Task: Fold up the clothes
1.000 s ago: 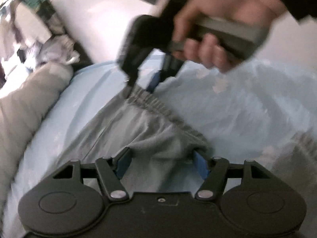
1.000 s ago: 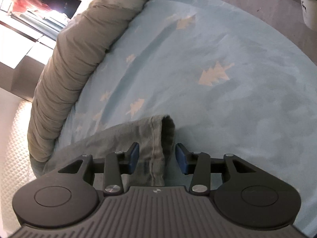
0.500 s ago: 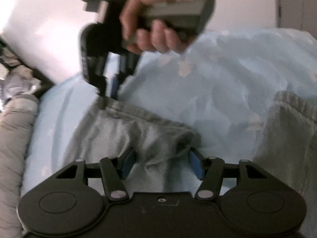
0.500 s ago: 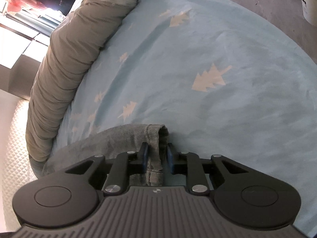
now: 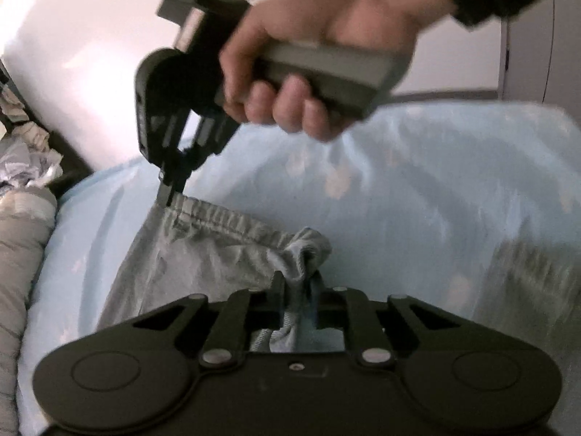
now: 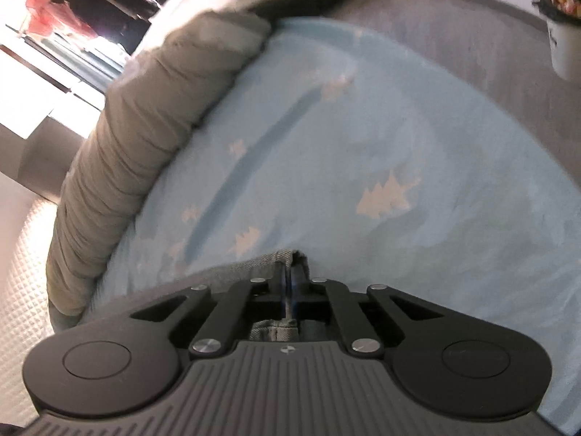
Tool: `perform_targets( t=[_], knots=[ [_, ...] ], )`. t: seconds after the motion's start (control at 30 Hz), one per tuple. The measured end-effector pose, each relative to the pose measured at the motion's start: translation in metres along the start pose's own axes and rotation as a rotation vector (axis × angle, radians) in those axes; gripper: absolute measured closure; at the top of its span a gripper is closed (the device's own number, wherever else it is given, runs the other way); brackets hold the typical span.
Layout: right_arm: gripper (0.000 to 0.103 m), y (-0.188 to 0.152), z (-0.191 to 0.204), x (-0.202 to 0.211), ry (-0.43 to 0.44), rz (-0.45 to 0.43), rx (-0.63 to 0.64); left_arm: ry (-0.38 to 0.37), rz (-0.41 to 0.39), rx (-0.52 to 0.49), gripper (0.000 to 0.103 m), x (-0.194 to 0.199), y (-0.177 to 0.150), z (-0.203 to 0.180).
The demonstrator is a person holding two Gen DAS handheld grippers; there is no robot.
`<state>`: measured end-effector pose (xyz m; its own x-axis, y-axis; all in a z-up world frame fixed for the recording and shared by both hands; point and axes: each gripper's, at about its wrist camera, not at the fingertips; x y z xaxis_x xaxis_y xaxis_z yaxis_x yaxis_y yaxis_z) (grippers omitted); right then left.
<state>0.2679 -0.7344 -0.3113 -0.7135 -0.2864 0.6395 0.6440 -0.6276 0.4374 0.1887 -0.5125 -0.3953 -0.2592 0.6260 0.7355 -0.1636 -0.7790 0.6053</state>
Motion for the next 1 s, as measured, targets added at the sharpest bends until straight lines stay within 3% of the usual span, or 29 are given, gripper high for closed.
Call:
perform_targets(
  t=[0.3,0.37,0.47,0.6,0.7,0.77,0.9,1.0],
  knots=[
    [0.103,-0.005,-0.029,0.056,-0.056,-0.057,-0.031,-0.121,-0.055,0.037,0.092,0.007,0.019,-0.009],
    [0.103,-0.012,-0.045,0.066,-0.122,-0.079,-0.044,-0.123,-0.034,0.034,0.092,0.0,0.016,-0.018],
    [0.103,-0.019,-0.092,0.084,-0.178,-0.138,-0.186,-0.123,-0.013,0.057,0.091,-0.01,0.006,-0.023],
    [0.103,-0.026,-0.112,0.1,-0.224,-0.147,-0.18,-0.114,-0.013,0.088,0.087,-0.015,0.0,-0.029],
    [0.103,-0.033,-0.093,0.104,-0.23,-0.128,-0.08,-0.102,-0.021,0.146,0.072,-0.003,-0.003,-0.029],
    [0.103,-0.039,-0.076,0.105,-0.229,-0.118,-0.006,-0.072,-0.021,0.184,0.049,0.001,0.0,-0.028],
    [0.102,-0.059,-0.023,0.106,-0.226,-0.121,0.171,0.002,0.011,0.302,0.045,0.031,-0.036,-0.006],
    [0.101,-0.082,0.024,0.11,-0.192,-0.152,0.272,0.085,0.068,0.403,0.044,0.064,-0.085,0.019]
  ],
)
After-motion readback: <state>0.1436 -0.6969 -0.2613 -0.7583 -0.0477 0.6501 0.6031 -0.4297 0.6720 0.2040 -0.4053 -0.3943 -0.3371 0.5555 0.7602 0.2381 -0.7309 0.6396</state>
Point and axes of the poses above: each gripper's, at about its wrist camera, not at the fingertips, and x roughly against the way its jaws point, z to its left, y to its top, and after that the axes turned 1 degree about x, right-handed
